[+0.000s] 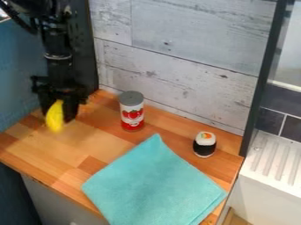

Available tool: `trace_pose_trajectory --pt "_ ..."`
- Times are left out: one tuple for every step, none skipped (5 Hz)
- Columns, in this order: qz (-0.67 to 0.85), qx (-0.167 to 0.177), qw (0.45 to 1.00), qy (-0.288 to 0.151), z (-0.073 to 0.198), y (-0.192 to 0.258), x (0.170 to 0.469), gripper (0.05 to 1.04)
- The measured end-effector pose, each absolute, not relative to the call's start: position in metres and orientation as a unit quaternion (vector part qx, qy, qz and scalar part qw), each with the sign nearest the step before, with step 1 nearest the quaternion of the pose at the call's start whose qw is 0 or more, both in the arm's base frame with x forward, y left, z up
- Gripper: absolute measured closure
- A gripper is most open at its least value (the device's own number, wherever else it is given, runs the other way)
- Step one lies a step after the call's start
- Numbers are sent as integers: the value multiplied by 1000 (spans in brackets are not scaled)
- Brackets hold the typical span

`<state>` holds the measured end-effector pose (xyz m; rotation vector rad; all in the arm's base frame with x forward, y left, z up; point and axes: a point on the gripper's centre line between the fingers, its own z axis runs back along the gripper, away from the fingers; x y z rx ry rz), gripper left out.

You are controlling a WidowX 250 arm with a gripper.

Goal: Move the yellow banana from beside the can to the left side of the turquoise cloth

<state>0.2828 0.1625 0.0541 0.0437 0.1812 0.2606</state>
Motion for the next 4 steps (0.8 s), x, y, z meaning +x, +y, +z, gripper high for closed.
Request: trace_pose_trajectory --pt "100 12 988 113 58 150 258 472" --pt "70 6 989 127 56 137 246 473" --pt "14 2 990 140 44 117 241 472" --pt "-8 0 991 135 35 112 238 473"
